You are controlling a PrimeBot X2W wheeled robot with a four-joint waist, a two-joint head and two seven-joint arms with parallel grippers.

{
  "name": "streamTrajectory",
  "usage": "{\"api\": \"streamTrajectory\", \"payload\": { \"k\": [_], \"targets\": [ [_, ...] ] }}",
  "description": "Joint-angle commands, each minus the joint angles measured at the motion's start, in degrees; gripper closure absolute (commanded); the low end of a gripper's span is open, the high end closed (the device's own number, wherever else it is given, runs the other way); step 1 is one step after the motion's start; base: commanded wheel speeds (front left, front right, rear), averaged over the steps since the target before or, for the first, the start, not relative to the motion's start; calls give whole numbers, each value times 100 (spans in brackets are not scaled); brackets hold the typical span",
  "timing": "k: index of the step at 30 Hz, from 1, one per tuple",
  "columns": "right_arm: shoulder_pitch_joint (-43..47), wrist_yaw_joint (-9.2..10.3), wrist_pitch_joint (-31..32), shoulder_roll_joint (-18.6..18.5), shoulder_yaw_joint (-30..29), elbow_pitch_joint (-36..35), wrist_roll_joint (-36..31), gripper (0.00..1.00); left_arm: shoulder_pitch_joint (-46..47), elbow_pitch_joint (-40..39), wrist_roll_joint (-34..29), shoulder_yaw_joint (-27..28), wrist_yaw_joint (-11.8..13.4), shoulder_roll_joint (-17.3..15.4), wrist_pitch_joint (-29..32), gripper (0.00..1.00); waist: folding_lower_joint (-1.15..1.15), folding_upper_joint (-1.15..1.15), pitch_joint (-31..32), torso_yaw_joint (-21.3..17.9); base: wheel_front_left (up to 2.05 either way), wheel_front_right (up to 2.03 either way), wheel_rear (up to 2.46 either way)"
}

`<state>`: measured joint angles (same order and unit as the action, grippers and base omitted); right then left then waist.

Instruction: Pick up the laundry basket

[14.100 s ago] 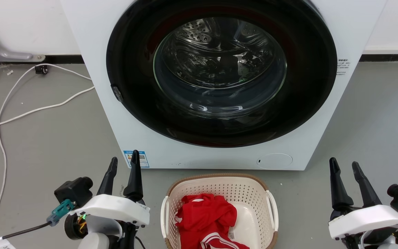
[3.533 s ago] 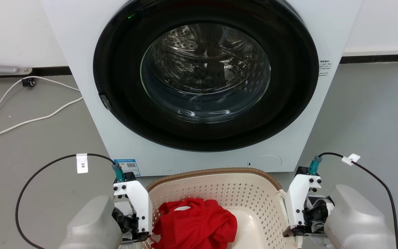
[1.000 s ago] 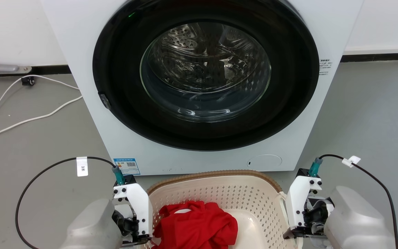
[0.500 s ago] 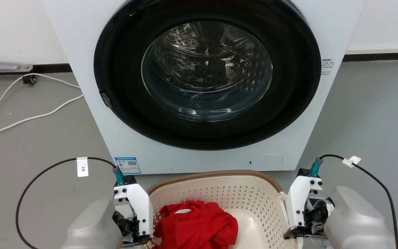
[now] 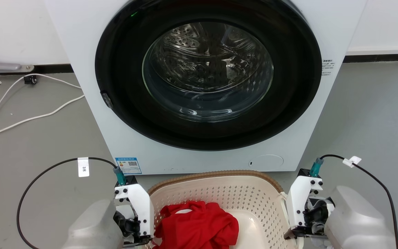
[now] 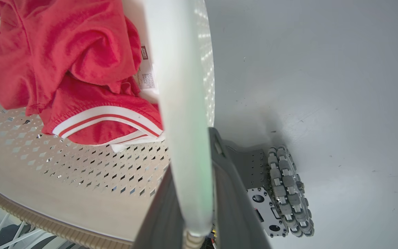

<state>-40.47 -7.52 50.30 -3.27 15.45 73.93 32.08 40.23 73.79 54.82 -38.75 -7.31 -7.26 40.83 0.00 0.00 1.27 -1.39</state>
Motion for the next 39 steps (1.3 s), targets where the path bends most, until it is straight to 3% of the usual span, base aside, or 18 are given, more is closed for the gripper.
{"api": "streamTrajectory", "payload": {
  "k": [1, 39],
  "targets": [
    [-3, 6, -4, 3, -36, -13, -17, 100, 16, -22, 54, -11, -25, 28, -12, 100, 0, 0, 4, 3, 0, 0, 0],
    [190, 6, 138, 30, -183, -11, -135, 100, -144, -11, 184, -192, -25, 19, -199, 100, 0, 0, 112, 14, 0, 0, 0]
  ]
}}
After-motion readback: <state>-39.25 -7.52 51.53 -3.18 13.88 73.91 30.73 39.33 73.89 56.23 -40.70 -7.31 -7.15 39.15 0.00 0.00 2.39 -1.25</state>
